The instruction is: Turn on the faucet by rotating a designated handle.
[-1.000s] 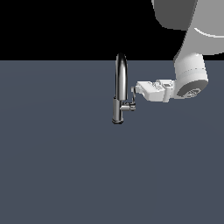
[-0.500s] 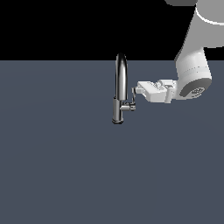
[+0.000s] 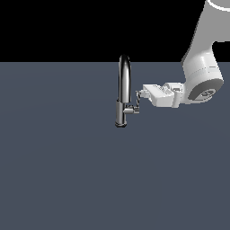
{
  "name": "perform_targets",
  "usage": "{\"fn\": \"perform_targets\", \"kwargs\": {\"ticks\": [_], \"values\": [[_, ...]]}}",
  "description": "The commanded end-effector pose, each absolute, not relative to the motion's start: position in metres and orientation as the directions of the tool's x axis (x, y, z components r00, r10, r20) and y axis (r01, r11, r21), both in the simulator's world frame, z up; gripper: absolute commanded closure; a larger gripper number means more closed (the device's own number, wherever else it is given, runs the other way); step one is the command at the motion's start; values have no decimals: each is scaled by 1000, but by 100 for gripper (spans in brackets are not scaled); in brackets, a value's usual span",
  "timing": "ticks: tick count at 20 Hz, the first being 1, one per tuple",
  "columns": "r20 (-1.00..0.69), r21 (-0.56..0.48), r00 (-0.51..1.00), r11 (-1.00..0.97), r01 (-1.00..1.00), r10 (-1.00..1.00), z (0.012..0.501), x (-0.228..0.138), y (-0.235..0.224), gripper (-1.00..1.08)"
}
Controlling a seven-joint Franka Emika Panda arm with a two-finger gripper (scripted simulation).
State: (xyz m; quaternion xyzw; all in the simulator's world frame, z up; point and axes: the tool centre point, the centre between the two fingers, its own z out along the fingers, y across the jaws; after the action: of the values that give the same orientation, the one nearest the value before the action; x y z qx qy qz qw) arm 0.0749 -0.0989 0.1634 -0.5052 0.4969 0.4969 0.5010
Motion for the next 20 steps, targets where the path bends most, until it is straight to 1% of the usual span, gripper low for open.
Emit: {"fn": "perform_targets", "kwargs": {"ticks": [1,7,9,20], "values": [[-1000,-13,13,-12,-1000,0,166,68,-97,108],[-1000,-13,13,-12,-1000,0,168,54,-97,108],[-1000,-15,15,-1,-1000,-7,167,57,-103,108],[-1000,-14,14,-8,-1000,-2,143,23,-99,108]]}}
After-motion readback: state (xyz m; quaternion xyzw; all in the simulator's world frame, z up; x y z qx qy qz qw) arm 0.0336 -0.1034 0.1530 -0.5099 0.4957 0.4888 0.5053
